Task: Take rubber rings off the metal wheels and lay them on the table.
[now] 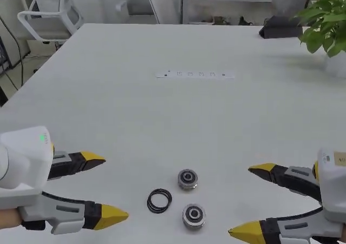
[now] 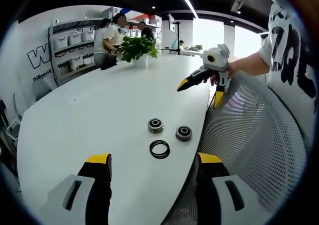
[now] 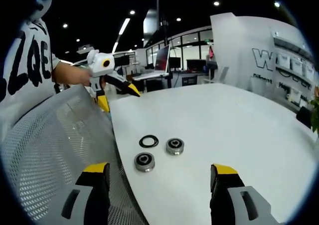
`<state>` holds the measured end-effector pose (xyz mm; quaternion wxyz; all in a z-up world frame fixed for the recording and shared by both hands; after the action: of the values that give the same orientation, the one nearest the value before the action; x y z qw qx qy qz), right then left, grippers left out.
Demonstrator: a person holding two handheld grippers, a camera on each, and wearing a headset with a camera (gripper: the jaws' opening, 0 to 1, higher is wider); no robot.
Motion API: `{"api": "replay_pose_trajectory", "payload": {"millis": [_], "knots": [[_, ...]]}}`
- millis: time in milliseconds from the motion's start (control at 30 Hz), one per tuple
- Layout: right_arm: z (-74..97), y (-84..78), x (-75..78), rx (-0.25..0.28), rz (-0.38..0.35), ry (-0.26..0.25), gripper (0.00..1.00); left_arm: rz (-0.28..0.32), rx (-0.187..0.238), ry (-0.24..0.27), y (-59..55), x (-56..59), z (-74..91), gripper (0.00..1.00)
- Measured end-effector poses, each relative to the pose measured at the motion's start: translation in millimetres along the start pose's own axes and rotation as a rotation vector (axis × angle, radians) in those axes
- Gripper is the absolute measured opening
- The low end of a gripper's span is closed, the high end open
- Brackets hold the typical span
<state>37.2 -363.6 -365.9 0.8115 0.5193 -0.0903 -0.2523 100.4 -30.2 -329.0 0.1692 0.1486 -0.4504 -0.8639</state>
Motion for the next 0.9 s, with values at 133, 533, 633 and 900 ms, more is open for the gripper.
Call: {"api": "replay_pose_trajectory", "payload": {"millis": [133,533,633,900], "knots": [[0.1,-0.6,0.4,-0.004,0.000,0.001,0.82,0.003,-0.002,0.003,-0.2,-0.6,-0.2,0.66],[0.3,-1.9,2.1,-0.005,-0.006,0.000,0.83,0.001,-0.003,0.004,0.1,-1.0,0.1,0.66],[0.3,-1.8,2.2,-0.006,-0.006,0.000,0.83,0.002,-0.004,0.004,0.3,-1.5,0.5,0.66],[0.1,-1.9,2.8,-0.003,-0.008,0.000,0.83,0.003,-0.003,0.005,0.9,-2.1,1.4,0.66]]}}
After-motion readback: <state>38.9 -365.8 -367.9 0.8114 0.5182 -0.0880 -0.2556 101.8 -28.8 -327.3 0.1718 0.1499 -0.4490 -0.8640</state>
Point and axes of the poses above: the centre of the closed fingertips' face, and the gripper's own axes: z roughly backward along the fingers, x roughly to its right, y roughly out of its top, the point moved 10 cm from there along z, roughly backward along the fingers, and after that the axes turned 7 degrees about y, right-handed, at the moved point
